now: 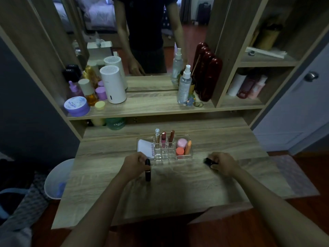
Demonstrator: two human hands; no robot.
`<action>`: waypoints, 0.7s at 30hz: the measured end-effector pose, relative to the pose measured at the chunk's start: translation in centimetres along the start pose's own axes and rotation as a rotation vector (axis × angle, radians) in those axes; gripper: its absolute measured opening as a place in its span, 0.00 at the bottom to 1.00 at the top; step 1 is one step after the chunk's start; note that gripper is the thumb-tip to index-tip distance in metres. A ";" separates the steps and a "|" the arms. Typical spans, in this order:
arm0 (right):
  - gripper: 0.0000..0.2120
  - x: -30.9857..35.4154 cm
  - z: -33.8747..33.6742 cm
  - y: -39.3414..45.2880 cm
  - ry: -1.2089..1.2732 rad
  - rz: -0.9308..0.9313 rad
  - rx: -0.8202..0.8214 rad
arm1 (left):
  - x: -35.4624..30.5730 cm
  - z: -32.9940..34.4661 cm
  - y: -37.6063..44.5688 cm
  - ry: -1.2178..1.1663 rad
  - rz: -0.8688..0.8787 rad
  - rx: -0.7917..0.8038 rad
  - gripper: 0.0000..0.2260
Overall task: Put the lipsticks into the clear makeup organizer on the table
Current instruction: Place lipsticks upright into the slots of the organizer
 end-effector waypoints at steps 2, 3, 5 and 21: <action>0.13 0.5 -0.7 -0.3 0.033 -0.016 -0.016 | -0.5 -0.1 -0.1 -0.015 0.020 0.001 0.11; 0.13 0.9 -1.0 -0.5 0.059 -0.028 -0.022 | -0.9 -0.3 -0.2 -0.023 0.036 -0.008 0.09; 0.08 1.9 -1.7 -0.9 0.106 -0.056 -0.029 | -1.8 -0.5 -0.3 -0.040 0.055 -0.024 0.10; 0.17 14.4 -5.4 1.4 0.239 -0.415 -0.116 | -5.2 -5.0 1.2 -0.287 0.166 -0.264 0.10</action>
Point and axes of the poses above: each hand's wrist, its own y-axis towards the middle knuckle, its own z-axis out of the palm, x = y × z, the point moved 8 cm from there along y, towards the middle knuckle, and after that the axes turned 8 degrees about -z, right-handed, at the moved point
